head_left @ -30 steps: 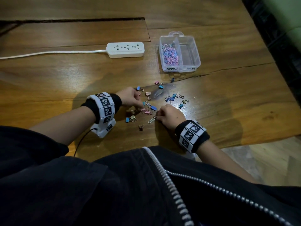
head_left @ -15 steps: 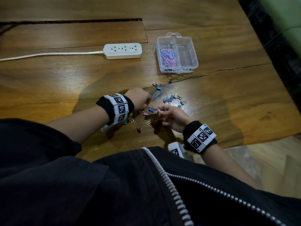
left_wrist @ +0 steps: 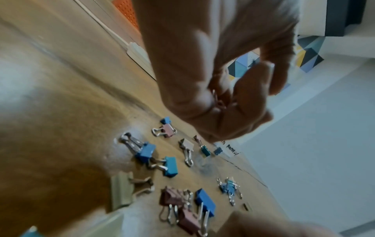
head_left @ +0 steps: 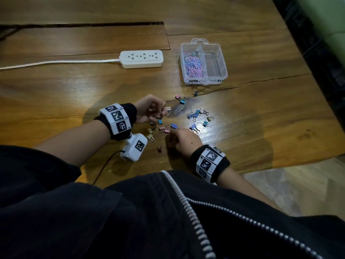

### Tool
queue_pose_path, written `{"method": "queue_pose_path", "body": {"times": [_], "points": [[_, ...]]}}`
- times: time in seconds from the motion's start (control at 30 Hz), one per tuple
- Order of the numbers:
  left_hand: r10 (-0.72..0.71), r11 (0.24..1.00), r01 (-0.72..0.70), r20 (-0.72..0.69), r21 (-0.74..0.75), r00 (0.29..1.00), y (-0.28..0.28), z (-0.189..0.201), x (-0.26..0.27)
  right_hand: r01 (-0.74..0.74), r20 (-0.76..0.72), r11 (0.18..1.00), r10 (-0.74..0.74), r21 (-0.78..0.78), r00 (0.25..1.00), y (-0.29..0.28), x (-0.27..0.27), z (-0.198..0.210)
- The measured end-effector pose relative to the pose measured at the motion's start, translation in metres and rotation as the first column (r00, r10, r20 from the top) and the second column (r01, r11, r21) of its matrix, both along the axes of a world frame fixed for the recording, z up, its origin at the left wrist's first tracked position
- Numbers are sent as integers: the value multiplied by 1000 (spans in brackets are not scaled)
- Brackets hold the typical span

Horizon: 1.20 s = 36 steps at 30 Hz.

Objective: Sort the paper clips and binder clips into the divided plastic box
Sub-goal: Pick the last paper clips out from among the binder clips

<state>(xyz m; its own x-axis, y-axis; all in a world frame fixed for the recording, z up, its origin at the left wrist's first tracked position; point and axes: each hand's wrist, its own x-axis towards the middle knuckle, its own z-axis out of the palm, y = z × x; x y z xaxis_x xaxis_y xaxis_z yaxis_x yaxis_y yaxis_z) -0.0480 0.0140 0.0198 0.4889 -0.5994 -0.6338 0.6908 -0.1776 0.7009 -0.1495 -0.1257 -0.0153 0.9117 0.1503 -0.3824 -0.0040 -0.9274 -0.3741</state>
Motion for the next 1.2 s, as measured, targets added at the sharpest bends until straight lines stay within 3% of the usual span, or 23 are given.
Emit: {"method": "queue_pose_path", "body": {"times": [0.13, 0.27, 0.37, 0.43, 0.57, 0.67, 0.8, 0.93, 1.07, 1.2], "points": [[31, 984, -46, 92, 170, 995, -2, -3, 0, -85, -65, 996, 83, -26, 994, -5, -3, -1], [31, 940, -53, 71, 337, 997, -8, -4, 4, 193, -175, 957, -157, 216, 972, -26, 6, 11], [100, 955, -90, -21, 283, 995, -22, 1, 14, 395, -274, 848, -310, 353, 910, -57, 32, 22], [167, 966, -146, -83, 216, 982, -38, 7, 24, 480, -325, 802, -376, 355, 868, -79, 56, 32], [296, 953, -280, -160, 116, 942, -79, 25, 46, 538, -323, 777, -443, 326, 836, -104, 109, 59], [427, 903, -430, -160, 19, 890, -107, 32, 67, 579, -337, 714, -474, 392, 813, -107, 150, 69], [549, 821, -565, -159, -80, 821, -132, 40, 93, 589, -240, 610, -558, 530, 794, -99, 195, 67], [550, 815, -565, -132, -131, 825, -142, 40, 107, 587, -247, 561, -566, 583, 786, -95, 216, 53], [486, 862, -487, -46, -141, 873, -137, 35, 107, 504, -238, 574, -476, 645, 847, -92, 199, 57], [421, 902, -432, 211, 4, 882, -117, 33, 95, 471, -282, 352, -472, 808, 835, -108, 173, 66]]}}
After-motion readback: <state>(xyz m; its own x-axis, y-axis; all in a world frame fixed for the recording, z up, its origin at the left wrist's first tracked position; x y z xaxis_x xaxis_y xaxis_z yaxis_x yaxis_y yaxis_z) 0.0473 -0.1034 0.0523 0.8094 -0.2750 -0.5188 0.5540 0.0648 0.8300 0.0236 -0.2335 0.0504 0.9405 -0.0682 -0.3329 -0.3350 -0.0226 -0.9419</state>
